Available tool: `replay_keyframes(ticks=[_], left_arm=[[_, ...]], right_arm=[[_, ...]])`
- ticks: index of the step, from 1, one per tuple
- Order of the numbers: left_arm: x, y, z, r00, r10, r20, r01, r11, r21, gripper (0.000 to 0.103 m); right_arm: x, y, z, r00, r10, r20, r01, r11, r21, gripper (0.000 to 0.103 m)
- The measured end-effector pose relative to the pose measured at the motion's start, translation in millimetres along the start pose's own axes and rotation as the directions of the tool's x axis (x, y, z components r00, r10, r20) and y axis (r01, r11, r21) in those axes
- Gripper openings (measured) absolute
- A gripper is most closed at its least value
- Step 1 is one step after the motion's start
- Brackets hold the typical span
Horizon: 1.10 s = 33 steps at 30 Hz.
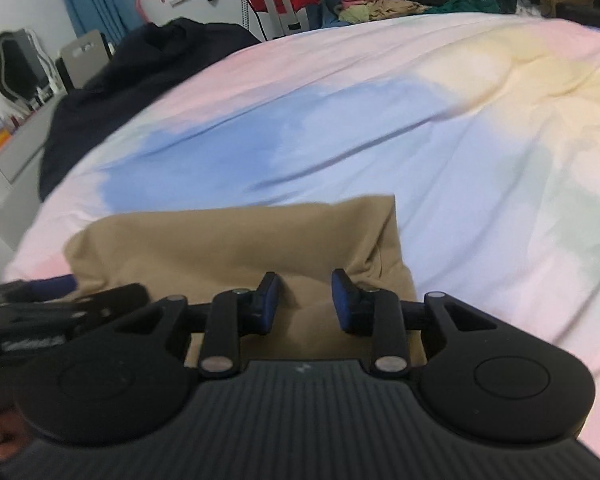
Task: Fold clothes
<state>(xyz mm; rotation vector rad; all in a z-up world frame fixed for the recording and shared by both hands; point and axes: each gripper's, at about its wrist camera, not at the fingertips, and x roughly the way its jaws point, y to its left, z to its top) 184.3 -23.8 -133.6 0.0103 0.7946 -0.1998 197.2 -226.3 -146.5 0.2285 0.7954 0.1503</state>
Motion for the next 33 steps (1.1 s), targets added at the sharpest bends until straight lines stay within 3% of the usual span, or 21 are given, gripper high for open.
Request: replay_keyframes(ticks=[7,15,19,23,26,29,33], left_arm=[[-9,-6,-3,1.000,0.015,0.020,-0.016,1.000,0.015,0.097],[-71,-16,-19,0.994,-0.013,0.106,0.012,1.000,0.009,0.097],[-79,-20,-34,0.998,-0.009,0.068,0.010,1.000,-0.008,0.097],[-60,-23,-46,1.000,0.023,0.000,-0.023,1.000,0.004,0.098],[-55,-22,-47,1.000,0.026,-0.006,-0.026,1.000,-0.007,0.099],[-62,-19,-49,1.000,0.019,0.000,-0.019,1.000,-0.024,0.098],[-94,-9,-48,0.999,-0.031,0.028,0.035,0.991,-0.128,0.095]], right_arm=[[-9,2,-1,1.000,-0.007,0.022,0.007,1.000,-0.007,0.032],[-72,23,-18,0.996,0.002,0.086,0.005,0.997,-0.081,0.035],[-95,23,-29,0.995,0.011,0.097,-0.006,0.999,-0.049,0.035],[-88,17,-46,0.998,-0.022,0.054,0.024,0.999,-0.040,0.033],[-67,15,-56,0.999,-0.039,0.015,0.040,0.998,-0.038,0.032],[-60,17,-58,0.998,-0.053,0.017,0.054,0.998,-0.044,0.032],[-60,14,-58,0.999,-0.043,0.017,0.043,0.999,-0.025,0.032]])
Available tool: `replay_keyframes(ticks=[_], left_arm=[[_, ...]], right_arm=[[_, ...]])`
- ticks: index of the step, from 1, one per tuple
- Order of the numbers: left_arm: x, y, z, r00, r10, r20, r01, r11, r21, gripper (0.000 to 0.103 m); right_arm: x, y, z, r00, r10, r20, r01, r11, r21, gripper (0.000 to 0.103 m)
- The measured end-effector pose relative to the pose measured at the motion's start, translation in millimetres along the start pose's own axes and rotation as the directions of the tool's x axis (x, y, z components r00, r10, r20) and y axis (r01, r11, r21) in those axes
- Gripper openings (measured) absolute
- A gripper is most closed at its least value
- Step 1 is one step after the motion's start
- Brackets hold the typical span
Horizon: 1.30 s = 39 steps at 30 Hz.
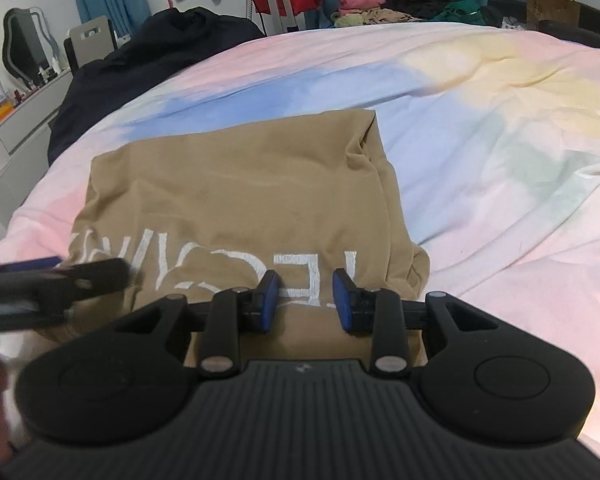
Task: Fold clothes
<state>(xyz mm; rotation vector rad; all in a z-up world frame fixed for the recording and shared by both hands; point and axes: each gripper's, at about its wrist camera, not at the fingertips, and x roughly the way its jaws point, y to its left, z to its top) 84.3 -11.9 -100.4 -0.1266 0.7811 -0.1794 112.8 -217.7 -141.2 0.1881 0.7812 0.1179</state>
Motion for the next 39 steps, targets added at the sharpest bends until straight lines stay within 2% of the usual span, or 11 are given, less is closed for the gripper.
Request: replay_keyframes(ticks=[4,8,11,14,19,22,24,27,31,36,39], left_arm=[[-48,18,3,0.987,-0.127,0.103,0.141,0.980,-0.137,0.099],[-37,42,-13,0.946,-0.323,-0.007,0.303,0.896,-0.325,0.099],[-5,50,-23,0.925,-0.363,-0.110,0.288,0.860,-0.421,0.098],[23,60,-30,0.919,-0.364,-0.149,0.237,0.815,-0.528,0.097],[26,81,-30,0.932,-0.363,0.006,0.283,0.716,-0.638,0.092],[14,84,-30,0.907,-0.397,0.138,0.391,0.677,-0.624,0.090],[11,81,-28,0.899,-0.403,0.168,0.419,0.688,-0.592,0.090],[24,75,-28,0.927,-0.365,0.081,0.342,0.740,-0.579,0.084],[43,78,-33,0.945,-0.327,-0.007,0.253,0.743,-0.620,0.070],[34,76,-32,0.954,-0.299,0.028,0.257,0.761,-0.595,0.045],[27,74,-31,0.955,-0.291,0.063,0.272,0.770,-0.577,0.037]], right_arm=[[-2,-6,1,1.000,0.023,-0.002,-0.023,0.999,0.043,0.032],[-1,-8,2,0.999,0.037,-0.010,-0.036,0.996,0.076,0.032],[-1,-9,3,0.999,0.044,-0.014,-0.042,0.994,0.100,0.032],[-1,-10,3,0.999,0.046,-0.014,-0.044,0.993,0.105,0.032],[-1,-8,3,0.999,0.038,-0.013,-0.036,0.995,0.095,0.032],[-2,-6,3,0.999,0.031,-0.012,-0.030,0.995,0.091,0.032],[-2,-6,3,1.000,0.029,-0.011,-0.028,0.995,0.093,0.032],[-2,-4,2,1.000,0.026,-0.012,-0.025,0.996,0.090,0.032],[-3,-3,2,1.000,0.020,-0.011,-0.020,0.997,0.081,0.032],[-6,-6,5,1.000,0.026,-0.008,-0.025,0.994,0.107,0.033],[-20,-11,13,0.998,0.058,0.025,-0.062,0.986,0.158,0.036]])
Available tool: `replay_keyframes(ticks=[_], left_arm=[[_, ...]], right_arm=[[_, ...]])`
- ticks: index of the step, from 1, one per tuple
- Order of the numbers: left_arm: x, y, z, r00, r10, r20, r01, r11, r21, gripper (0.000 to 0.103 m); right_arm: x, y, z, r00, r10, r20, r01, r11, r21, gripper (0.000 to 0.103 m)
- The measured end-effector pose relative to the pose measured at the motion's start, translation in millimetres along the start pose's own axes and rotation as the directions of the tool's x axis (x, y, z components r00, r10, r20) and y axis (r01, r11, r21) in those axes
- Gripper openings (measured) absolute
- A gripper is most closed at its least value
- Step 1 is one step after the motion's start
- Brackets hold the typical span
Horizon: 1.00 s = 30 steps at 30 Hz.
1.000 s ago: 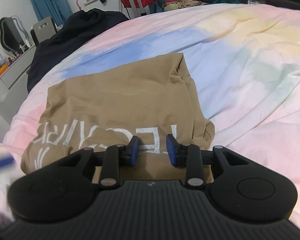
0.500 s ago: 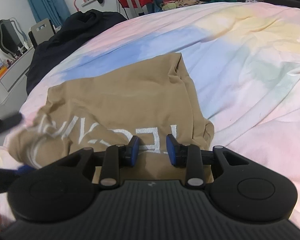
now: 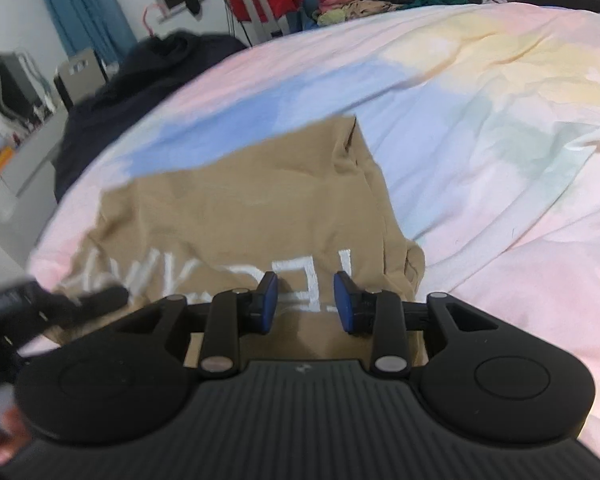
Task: Fold clothes
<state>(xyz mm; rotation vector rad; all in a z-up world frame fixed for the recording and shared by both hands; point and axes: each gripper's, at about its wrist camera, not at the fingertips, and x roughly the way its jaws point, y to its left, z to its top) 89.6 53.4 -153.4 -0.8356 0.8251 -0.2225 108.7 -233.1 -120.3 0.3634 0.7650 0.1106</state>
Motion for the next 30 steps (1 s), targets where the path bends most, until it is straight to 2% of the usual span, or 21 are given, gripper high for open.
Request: replay_keyframes(ticks=[1,2,4,5,7,8,10,11,12,14,16,18,21,25,28,30], left_arm=[[-2,-2,0,1.000,-0.008,0.008,0.008,1.000,0.005,0.036],[-3,-3,0,1.000,-0.015,0.017,0.015,1.000,0.010,0.035],[-2,-11,-2,0.999,-0.031,0.031,0.030,0.999,0.011,0.034],[0,-12,-2,0.999,-0.040,0.034,0.039,0.999,0.008,0.034],[2,-12,0,0.998,-0.058,0.034,0.059,0.998,-0.006,0.034],[2,-11,1,0.997,-0.068,0.033,0.068,0.998,-0.017,0.034],[4,-9,3,0.996,-0.086,0.030,0.087,0.995,-0.048,0.036],[8,-8,5,0.996,-0.088,0.023,0.090,0.994,-0.070,0.044],[13,-7,7,0.996,-0.088,0.013,0.089,0.992,-0.091,0.050],[23,-7,10,0.997,-0.072,-0.001,0.072,0.992,-0.104,0.050],[30,-9,12,0.999,-0.052,-0.005,0.052,0.994,-0.093,0.046],[32,-11,13,0.999,-0.046,-0.001,0.045,0.995,-0.085,0.037],[28,-7,14,0.997,-0.072,0.012,0.073,0.992,-0.107,0.031],[21,-1,13,0.992,-0.119,0.031,0.122,0.985,-0.122,0.027],[23,-1,14,0.988,-0.153,0.035,0.157,0.979,-0.128,0.026],[25,1,15,0.984,-0.174,0.036,0.177,0.974,-0.142,0.026]], right_arm=[[-7,-1,4,0.999,0.031,0.017,-0.032,0.999,0.025,0.036],[-16,-3,9,0.996,0.077,0.038,-0.079,0.995,0.058,0.046],[-32,-9,14,0.979,0.186,0.080,-0.196,0.969,0.147,0.093],[-39,-13,15,0.965,0.239,0.104,-0.255,0.948,0.192,0.101],[-46,-19,14,0.931,0.346,0.118,-0.366,0.883,0.293,0.103],[-45,-23,12,0.908,0.404,0.108,-0.415,0.839,0.353,0.103],[-38,-27,4,0.869,0.487,0.086,-0.469,0.757,0.456,0.103],[-33,-27,-1,0.855,0.514,0.072,-0.478,0.726,0.495,0.103],[-28,-26,-6,0.847,0.528,0.055,-0.475,0.707,0.525,0.103],[-17,-24,-15,0.839,0.544,0.022,-0.456,0.680,0.574,0.103],[-5,-26,-25,0.825,0.566,-0.003,-0.438,0.641,0.630,0.103],[7,-28,-35,0.812,0.583,-0.024,-0.410,0.599,0.688,0.103],[20,-30,-50,0.794,0.607,-0.040,-0.379,0.544,0.748,0.103],[32,-29,-64,0.769,0.640,0.002,-0.379,0.454,0.806,0.103],[36,-30,-65,0.754,0.654,0.053,-0.410,0.407,0.816,0.103],[36,-31,-64,0.753,0.653,0.080,-0.425,0.389,0.817,0.103]])
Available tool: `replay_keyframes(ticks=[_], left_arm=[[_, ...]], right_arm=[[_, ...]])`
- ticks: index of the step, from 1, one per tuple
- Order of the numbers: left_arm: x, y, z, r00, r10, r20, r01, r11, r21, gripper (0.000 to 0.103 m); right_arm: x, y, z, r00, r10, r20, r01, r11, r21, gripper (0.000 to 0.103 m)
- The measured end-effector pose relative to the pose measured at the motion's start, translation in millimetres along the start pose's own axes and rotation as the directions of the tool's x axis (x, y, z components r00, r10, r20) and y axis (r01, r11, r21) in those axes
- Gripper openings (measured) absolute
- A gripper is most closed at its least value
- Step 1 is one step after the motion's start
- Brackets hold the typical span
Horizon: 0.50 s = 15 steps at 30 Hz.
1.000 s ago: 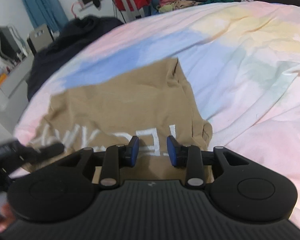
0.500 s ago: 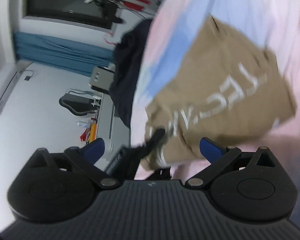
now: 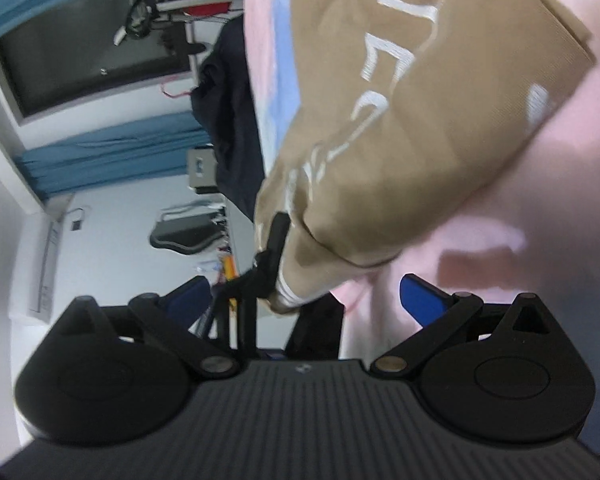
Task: Fold clothes
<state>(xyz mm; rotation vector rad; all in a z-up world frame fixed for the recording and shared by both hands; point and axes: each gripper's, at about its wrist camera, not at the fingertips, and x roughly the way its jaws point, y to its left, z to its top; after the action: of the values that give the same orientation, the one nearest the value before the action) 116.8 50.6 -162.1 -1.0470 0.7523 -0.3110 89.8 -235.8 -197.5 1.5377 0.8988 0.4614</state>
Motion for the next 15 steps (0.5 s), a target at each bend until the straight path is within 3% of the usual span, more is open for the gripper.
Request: replay_keyframes(ticks=[7,10,12,15], left_arm=[[2,4,3,0.998,-0.065,0.004,0.065,0.997,-0.044,0.025],[1,3,3,0.997,-0.077,0.015,0.078,0.996,-0.050,0.024],[2,5,4,0.996,-0.084,0.019,0.085,0.995,-0.060,0.024],[4,5,5,0.996,-0.085,0.017,0.086,0.994,-0.062,0.024]], right_arm=[[-12,-3,13,0.995,-0.001,0.097,-0.002,1.000,0.031,0.100],[-31,-4,17,0.970,-0.090,0.224,0.081,0.996,0.046,0.095],[-45,-3,20,0.940,-0.135,0.314,0.121,0.991,0.064,0.083],[-50,0,27,0.933,-0.147,0.328,0.132,0.989,0.069,0.083]])
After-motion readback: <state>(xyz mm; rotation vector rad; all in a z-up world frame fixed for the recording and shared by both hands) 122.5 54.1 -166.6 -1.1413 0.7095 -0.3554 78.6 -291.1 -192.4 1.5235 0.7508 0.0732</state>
